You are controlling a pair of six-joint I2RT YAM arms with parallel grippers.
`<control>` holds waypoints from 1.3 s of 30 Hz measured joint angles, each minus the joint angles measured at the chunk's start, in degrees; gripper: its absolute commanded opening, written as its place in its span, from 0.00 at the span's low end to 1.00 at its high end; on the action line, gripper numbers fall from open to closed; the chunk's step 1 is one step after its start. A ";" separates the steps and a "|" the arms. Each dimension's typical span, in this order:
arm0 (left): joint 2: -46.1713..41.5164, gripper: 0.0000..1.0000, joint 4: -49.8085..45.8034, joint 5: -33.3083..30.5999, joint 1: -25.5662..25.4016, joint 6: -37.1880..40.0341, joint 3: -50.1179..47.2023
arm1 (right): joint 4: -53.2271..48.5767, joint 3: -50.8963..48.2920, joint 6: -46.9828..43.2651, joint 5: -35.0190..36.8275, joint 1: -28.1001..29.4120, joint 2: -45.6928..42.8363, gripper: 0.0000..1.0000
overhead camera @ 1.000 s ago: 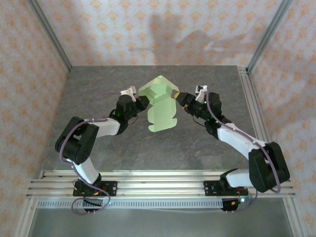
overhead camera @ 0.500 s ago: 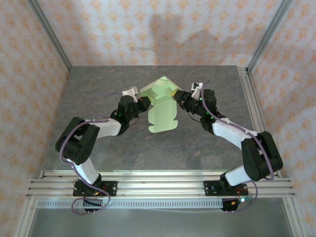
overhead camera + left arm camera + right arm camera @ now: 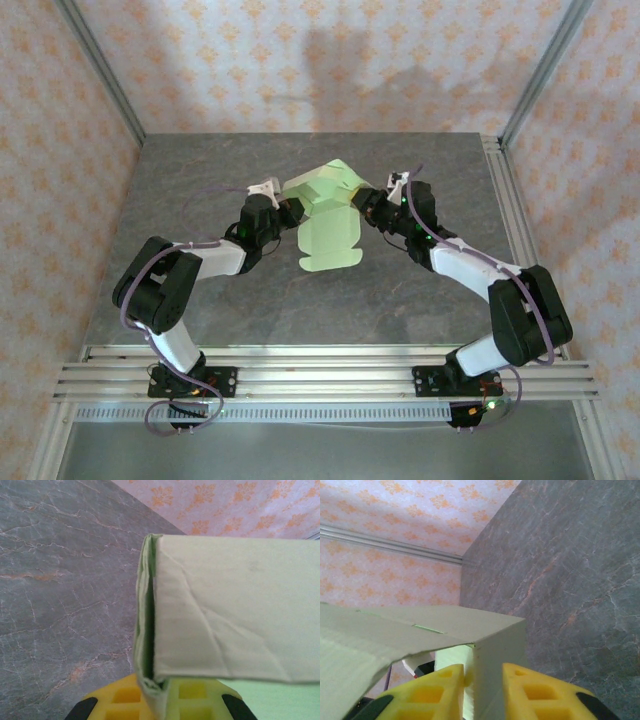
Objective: Fold the paper box
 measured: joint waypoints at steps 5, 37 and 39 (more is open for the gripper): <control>0.00 0.00 -0.44 -0.24 -0.20 0.07 0.00 | -0.68 0.22 -0.44 -0.04 0.00 0.02 0.00; -1.86 0.00 -9.62 -20.39 -3.21 5.70 0.00 | -43.89 35.47 -28.72 37.99 19.58 -2.08 0.54; -2.54 0.00 -10.14 -21.51 -3.52 6.32 -0.02 | -45.27 38.25 -28.70 38.29 20.37 1.55 0.53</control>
